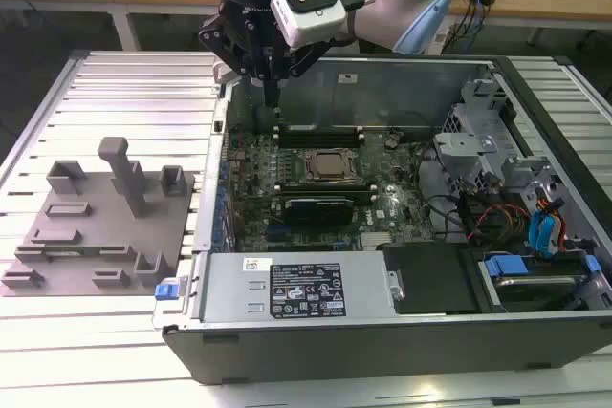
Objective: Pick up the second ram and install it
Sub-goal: 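Reach for the second ram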
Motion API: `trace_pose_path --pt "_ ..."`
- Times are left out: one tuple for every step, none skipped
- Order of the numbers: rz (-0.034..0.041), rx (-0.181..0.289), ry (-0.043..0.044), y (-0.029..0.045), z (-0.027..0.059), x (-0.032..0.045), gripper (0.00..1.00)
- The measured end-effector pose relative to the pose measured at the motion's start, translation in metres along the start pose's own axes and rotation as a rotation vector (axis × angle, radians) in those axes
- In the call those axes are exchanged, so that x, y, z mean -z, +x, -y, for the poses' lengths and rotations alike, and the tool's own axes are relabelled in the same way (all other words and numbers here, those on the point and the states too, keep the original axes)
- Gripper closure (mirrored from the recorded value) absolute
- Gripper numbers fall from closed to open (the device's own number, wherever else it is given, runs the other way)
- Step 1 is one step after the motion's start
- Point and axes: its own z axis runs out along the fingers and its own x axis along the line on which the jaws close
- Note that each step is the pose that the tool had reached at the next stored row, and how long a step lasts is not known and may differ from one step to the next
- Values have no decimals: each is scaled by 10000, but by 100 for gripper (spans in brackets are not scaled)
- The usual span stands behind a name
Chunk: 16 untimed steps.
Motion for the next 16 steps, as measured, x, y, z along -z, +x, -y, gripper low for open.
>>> trace_pose_path --pt "-1 1 1 0 0 0 92" --pt "0 1 1 1 0 0 92" --pt "0 0 0 1 0 0 92" --pt "-1 0 1 2 0 0 92" --pt "0 0 0 2 0 0 92" --pt "-1 0 1 3 0 0 92" --pt "-1 1 1 3 0 0 92" --pt "0 1 0 3 0 0 92" --pt "-1 0 1 3 0 0 92" --pt "-1 0 0 3 0 0 92" --pt "-1 0 1 4 0 1 92" --pt "-1 0 0 4 0 0 92" --pt "0 -1 1 6 1 0 92" --pt "1 -1 2 52 4 2 92" --pt "4 1 1 141 11 4 92" --pt "7 0 0 216 16 5 92"
